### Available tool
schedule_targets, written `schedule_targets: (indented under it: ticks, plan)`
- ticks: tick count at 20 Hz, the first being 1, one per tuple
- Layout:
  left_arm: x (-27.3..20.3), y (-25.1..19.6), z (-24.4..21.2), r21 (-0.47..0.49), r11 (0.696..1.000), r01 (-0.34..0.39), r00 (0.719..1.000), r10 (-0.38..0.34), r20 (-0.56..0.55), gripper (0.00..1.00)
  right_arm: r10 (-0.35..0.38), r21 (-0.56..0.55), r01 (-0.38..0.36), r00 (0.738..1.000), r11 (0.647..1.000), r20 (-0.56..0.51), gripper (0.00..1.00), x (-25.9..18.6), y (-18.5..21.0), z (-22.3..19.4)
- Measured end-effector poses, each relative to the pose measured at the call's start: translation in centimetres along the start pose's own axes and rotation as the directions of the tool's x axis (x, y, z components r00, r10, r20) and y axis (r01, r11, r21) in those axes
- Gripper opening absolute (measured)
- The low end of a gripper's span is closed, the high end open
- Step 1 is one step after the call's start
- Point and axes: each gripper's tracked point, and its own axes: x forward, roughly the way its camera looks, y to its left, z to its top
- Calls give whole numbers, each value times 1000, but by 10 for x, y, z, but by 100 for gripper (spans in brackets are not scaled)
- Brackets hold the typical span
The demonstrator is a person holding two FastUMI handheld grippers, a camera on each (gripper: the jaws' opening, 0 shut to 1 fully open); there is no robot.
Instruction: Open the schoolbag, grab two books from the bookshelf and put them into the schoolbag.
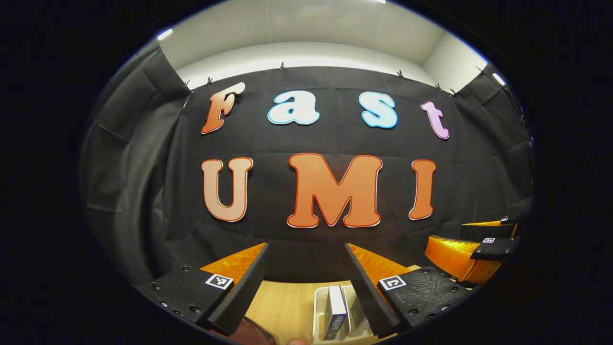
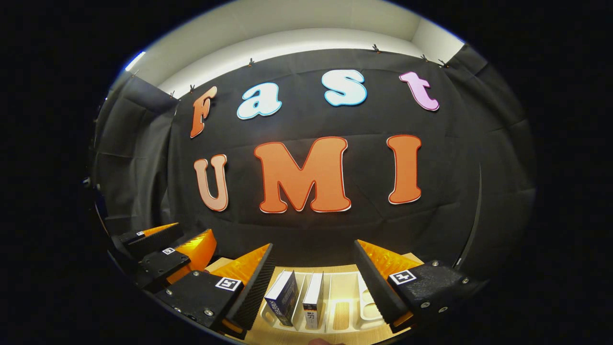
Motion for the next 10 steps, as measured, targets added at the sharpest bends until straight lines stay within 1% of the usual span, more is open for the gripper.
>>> schedule_targets:
  ticks: [6, 10]
  plan:
    - [-3, 3, 3, 1, 1000, -11, 1000, 11, 13, 95, -21, -8, 21, 1000, 1000, 3, 96, -1, -5, 0]
    - [-7, 5, 28, 9, 1000, -25, 997, 24, 79, 94, -33, -21, 34, 998, 999, 44, 96, -3, -9, 16]
